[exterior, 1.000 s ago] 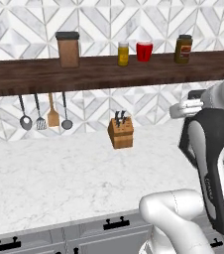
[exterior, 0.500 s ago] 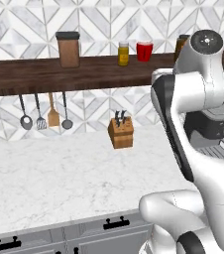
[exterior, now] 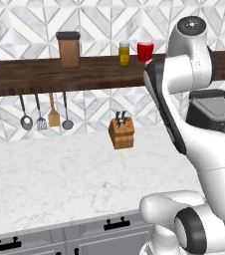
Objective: Gather all objects into one cabinet and sort the glasses and bowls to opposite sides.
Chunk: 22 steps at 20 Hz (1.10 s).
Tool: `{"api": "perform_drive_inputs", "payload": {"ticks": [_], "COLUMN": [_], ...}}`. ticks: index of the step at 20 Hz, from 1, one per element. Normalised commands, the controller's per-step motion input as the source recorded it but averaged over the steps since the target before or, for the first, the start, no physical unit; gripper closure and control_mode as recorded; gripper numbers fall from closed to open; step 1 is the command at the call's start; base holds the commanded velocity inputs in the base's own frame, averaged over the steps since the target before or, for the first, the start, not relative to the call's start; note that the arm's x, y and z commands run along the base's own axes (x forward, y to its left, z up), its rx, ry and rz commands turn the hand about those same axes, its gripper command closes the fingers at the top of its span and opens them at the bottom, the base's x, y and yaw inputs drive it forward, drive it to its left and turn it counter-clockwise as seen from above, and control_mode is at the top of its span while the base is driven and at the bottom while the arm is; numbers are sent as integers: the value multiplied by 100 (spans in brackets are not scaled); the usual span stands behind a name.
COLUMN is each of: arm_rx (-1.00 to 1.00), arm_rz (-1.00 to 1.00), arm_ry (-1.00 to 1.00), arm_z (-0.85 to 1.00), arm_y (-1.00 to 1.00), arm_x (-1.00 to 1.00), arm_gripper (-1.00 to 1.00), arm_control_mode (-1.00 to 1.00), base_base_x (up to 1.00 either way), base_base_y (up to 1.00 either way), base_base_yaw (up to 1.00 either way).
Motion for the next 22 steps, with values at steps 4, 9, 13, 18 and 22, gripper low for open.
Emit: {"api": "perform_drive_inputs", "payload": {"ticks": [4,9,13,18,22], "arm_rx": [7,5,0,0,0], "arm_rz": [-4,0,0,0,0], "arm_ry": [11,18,4,0,0], "arm_z": [-1,1,0,0,0], "arm_y": [-22,-13,0,0,0], "arm_x": [100,100,78,52,45], "arm_gripper": [-100,-100,-100,-100,-100], "arm_control_mode": [-100,-100,-100,-100,-100], "base_base_x": [0,0,0,0,0], "base_base_y": [0,0,0,0,0], "base_base_yaw": [0,0,0,0,0]}}
